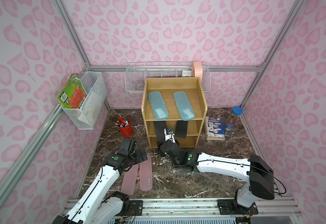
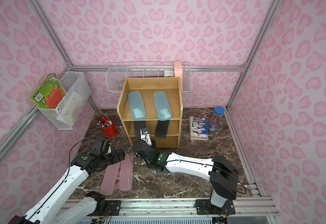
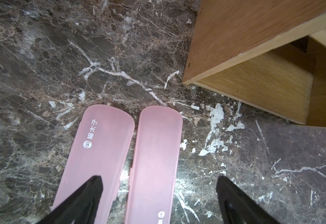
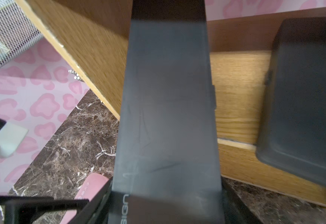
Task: Place the pencil cases on the shelf according to color
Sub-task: Place the pencil case on the shelf.
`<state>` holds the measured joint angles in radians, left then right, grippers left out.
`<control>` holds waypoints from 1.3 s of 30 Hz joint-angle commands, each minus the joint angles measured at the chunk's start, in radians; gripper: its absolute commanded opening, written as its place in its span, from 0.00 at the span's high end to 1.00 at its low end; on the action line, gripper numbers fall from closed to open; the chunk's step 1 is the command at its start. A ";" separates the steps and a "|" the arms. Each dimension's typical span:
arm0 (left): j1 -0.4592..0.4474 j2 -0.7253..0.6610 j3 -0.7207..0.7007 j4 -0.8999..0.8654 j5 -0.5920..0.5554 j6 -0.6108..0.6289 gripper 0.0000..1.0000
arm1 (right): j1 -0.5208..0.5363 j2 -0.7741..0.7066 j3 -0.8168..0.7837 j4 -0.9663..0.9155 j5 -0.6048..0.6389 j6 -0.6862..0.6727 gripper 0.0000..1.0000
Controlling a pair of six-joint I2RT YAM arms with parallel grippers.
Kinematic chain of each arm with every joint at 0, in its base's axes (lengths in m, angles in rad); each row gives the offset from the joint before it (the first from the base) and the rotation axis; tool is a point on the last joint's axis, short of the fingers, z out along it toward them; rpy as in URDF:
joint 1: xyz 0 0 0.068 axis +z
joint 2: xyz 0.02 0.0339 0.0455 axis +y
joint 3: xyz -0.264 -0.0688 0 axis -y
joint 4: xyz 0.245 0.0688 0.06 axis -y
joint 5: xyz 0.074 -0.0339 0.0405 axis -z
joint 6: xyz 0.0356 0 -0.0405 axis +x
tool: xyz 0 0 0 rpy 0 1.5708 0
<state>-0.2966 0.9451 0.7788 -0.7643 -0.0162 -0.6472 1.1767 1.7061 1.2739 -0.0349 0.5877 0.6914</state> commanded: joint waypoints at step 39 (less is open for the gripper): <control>-0.122 0.154 -0.124 0.105 0.056 -0.088 0.05 | -0.031 -0.008 -0.065 0.022 -0.141 0.004 0.57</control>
<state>-0.4030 1.0824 0.6567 -0.6659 0.0738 -0.7048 1.1641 1.6764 1.1866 -0.0631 0.4786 0.7277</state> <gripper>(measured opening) 0.949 0.440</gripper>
